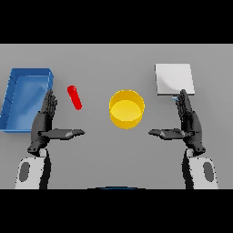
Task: Pick up the red beaker and tilt it to pour out 1 green nut into yellow bowl. Pick up the yellow bowl and place it on the metallic measuring scale.
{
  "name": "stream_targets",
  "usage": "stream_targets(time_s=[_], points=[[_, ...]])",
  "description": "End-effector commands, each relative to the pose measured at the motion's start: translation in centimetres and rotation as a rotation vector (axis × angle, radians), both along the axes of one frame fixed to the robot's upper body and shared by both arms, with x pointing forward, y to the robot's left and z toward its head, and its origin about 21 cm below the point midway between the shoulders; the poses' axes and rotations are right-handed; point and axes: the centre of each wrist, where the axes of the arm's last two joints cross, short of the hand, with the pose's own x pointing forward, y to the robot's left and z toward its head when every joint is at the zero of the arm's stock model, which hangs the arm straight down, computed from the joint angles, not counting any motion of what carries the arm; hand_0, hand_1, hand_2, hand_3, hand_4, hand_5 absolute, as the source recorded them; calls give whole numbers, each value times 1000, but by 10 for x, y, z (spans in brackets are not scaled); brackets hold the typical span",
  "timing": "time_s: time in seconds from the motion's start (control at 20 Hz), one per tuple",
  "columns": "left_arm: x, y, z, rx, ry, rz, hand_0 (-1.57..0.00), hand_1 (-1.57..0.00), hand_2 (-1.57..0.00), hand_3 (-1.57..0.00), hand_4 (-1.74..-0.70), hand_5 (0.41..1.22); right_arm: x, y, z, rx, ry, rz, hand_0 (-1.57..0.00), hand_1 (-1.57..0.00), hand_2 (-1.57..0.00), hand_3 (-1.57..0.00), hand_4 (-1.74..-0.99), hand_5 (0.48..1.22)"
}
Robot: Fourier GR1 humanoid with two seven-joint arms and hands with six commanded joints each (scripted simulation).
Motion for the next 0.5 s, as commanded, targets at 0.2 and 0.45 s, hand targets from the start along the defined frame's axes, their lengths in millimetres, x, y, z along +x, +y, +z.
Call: stream_targets(time_s=[0.2, 0.45], points=[[-11, 3, -1, 0, -10, 0, 1, 1, 1, 1, -1202, 677, 0, -5, 0, -1, 0, -3, 1, 1, 1, 1, -1177, 572], [-33, 4, 12, 132, -51, -78, 1, 1, 1, 1, -1201, 674, -13, -10, 5, -230, -73, 54, 1, 1, 1, 1, -1190, 579]])
